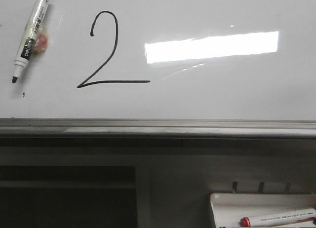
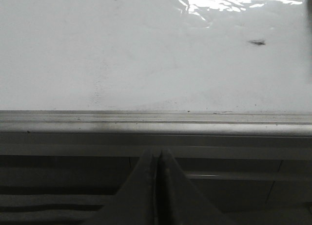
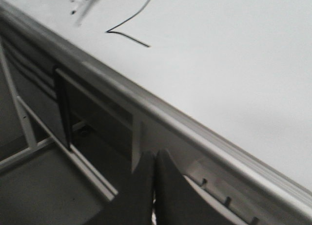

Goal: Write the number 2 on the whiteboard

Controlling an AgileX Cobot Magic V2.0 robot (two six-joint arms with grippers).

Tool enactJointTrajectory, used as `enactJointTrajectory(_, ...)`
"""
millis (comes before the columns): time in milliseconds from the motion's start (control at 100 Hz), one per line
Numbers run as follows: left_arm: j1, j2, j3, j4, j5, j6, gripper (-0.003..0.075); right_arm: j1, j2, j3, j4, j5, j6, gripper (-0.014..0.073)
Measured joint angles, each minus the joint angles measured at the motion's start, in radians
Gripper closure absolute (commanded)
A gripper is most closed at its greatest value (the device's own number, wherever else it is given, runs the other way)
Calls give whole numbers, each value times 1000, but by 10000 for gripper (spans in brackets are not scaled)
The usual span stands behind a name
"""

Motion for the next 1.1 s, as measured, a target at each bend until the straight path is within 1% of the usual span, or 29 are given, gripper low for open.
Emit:
enactJointTrajectory(30,0,0,0,0,0,0,741,-17,0,-8,-78,0,67,654)
enactJointTrajectory(70,0,0,0,0,0,0,741,-37,0,-14,-140,-2,138,654)
enactJointTrajectory(150,0,0,0,0,0,0,741,-105,0,-30,-215,-7,200,654)
enactJointTrajectory(280,0,0,0,0,0,0,741,-255,0,-37,-243,-18,231,654)
enactJointTrajectory(470,0,0,0,0,0,0,741,-539,0,-35,-250,-27,239,654)
enactJointTrajectory(590,0,0,0,0,0,0,741,-655,-2,-8,-250,-32,239,654)
enactJointTrajectory(700,0,0,0,0,0,0,741,-703,-41,39,-250,-38,239,654)
enactJointTrajectory(850,0,0,0,2,0,0,741,-719,-168,131,-226,-39,239,654)
enactJointTrajectory(940,0,0,0,2,0,0,741,-719,-211,132,-204,15,239,655)
enactJointTrajectory(1020,0,0,0,2,0,0,741,-719,-219,132,-195,103,241,654)
enactJointTrajectory(1100,0,0,0,2,0,0,741,-719,-219,132,-188,117,241,654)
